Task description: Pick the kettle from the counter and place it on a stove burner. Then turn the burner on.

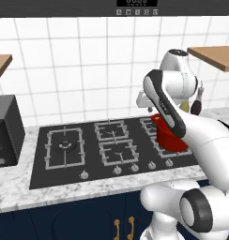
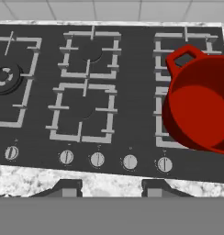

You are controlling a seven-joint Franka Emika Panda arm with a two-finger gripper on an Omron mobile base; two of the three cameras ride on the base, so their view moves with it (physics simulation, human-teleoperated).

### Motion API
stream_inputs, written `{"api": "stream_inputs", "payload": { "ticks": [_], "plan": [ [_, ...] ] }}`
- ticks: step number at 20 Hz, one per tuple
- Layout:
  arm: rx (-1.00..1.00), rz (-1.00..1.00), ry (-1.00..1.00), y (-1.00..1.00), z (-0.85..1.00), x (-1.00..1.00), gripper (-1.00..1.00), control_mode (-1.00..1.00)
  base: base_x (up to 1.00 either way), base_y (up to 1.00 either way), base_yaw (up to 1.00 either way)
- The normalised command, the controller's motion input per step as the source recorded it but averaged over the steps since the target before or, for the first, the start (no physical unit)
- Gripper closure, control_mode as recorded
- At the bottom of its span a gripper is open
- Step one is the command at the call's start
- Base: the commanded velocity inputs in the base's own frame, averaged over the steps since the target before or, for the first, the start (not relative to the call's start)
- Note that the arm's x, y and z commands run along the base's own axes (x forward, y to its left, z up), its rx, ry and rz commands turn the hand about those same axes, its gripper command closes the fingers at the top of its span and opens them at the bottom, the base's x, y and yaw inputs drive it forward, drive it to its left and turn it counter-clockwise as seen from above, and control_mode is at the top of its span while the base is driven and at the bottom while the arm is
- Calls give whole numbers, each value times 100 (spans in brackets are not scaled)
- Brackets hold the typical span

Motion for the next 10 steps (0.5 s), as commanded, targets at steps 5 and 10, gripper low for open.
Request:
{"api": "stream_inputs", "payload": {
  "ticks": [5,10],
  "plan": [
    [4,-2,-6,-66,-3,-43,-100,-100,0,0,0],
    [5,0,-20,-100,-2,-90,-100,-100,0,0,0]
  ]
}}
